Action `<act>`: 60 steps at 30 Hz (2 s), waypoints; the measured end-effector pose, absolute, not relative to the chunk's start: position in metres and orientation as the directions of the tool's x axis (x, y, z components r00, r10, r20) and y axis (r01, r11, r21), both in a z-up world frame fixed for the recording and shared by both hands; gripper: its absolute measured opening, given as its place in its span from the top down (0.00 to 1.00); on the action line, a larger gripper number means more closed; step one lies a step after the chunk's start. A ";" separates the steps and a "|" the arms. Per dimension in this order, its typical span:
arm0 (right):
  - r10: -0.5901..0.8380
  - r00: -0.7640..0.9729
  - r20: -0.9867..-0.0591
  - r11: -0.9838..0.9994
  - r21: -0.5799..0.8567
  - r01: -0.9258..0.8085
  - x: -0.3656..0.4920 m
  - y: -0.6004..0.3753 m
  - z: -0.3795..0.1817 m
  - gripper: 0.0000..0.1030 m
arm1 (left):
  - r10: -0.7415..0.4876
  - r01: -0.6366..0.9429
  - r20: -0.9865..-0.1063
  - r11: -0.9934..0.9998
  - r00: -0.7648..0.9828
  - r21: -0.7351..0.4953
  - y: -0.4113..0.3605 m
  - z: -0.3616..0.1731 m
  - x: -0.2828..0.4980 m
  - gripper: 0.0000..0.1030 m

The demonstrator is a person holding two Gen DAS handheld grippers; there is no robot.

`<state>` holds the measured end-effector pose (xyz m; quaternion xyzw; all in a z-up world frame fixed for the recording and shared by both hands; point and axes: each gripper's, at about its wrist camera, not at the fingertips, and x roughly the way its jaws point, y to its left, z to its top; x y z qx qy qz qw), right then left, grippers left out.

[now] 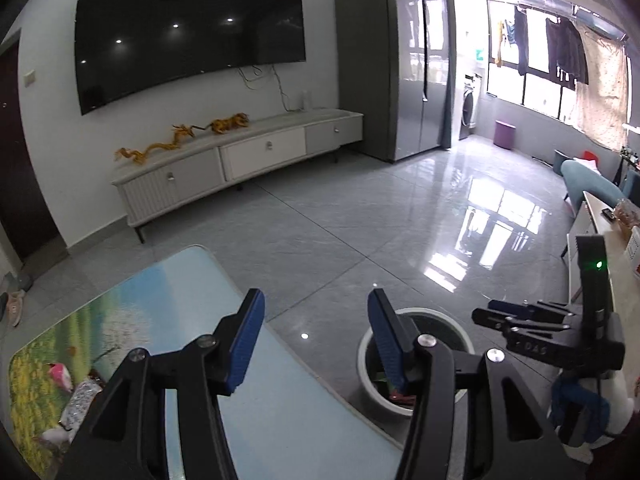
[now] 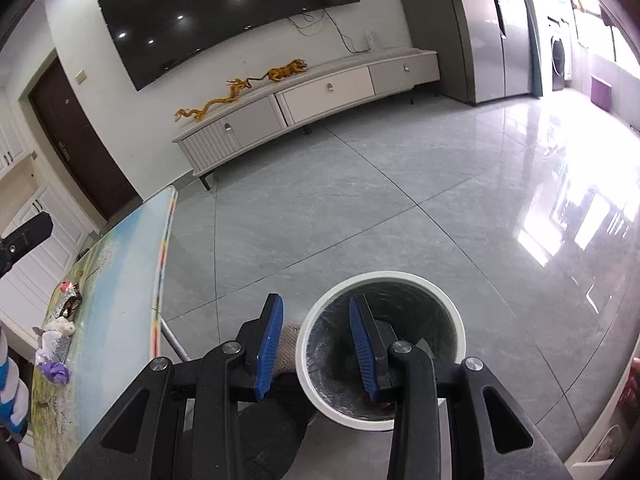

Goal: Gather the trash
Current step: 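Release the white bag into the bin with the left tool while the right drops the pink box, then return to the table and grasp a clear plastic bag with the left tool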

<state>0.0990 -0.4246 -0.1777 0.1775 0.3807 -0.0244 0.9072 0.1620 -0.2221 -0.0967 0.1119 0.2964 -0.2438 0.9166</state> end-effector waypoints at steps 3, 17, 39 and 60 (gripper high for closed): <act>0.095 0.731 -0.676 0.955 0.268 0.123 0.096 -0.399 -0.156 0.61 | -0.325 0.451 -0.568 0.888 0.756 0.093 -0.192 -0.092 0.149 0.50; 0.175 0.762 -0.624 0.985 0.119 -0.129 0.099 -0.256 -0.093 0.25 | -0.108 0.192 -0.480 0.973 0.871 0.130 -0.054 -0.070 0.097 0.50; 0.336 0.723 -0.603 0.933 0.108 -0.344 0.119 -0.099 -0.076 0.00 | 0.044 -0.059 -0.512 0.998 0.858 -0.014 0.132 -0.089 0.059 0.49; 0.492 0.412 -0.767 0.826 0.262 -0.499 0.207 -0.035 -0.176 0.49 | -0.199 0.134 -0.707 0.980 0.679 -0.147 0.176 -0.170 0.123 0.50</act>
